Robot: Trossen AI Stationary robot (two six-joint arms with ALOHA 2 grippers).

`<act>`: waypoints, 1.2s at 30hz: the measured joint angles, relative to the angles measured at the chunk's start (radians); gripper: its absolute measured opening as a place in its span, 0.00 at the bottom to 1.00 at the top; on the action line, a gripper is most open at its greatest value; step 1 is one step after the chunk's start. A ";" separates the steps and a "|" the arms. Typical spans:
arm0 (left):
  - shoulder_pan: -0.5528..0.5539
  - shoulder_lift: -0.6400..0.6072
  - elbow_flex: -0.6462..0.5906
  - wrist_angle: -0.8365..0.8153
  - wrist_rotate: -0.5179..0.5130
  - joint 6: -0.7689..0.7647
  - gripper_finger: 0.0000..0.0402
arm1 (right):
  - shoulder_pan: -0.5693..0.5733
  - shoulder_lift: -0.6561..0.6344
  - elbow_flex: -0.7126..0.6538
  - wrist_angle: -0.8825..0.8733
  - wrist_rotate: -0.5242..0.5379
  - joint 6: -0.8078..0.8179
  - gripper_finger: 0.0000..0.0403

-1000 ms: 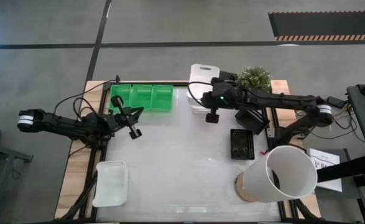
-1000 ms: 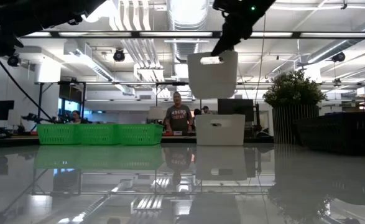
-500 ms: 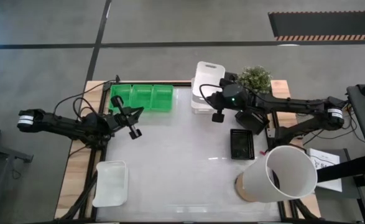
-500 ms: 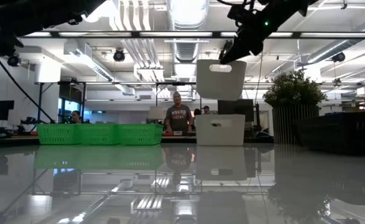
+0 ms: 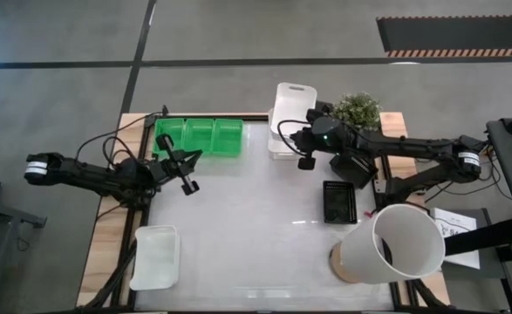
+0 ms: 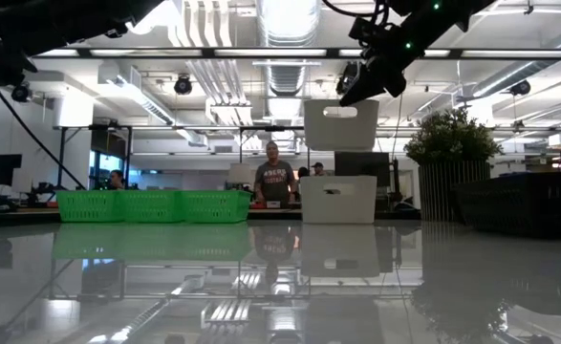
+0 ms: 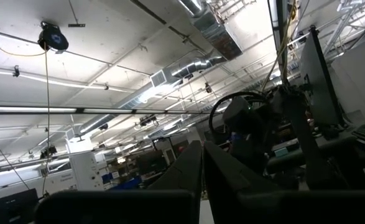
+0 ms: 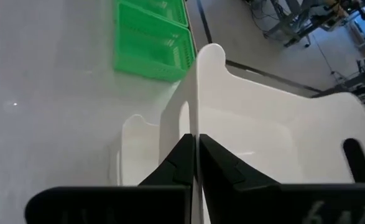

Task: Stack baskets by color
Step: Stack the middle right white bin on top of the top white bin

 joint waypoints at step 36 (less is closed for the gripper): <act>0.000 0.006 0.002 0.000 0.000 0.000 0.00 | -0.073 0.004 -0.127 0.123 -0.201 -0.086 0.02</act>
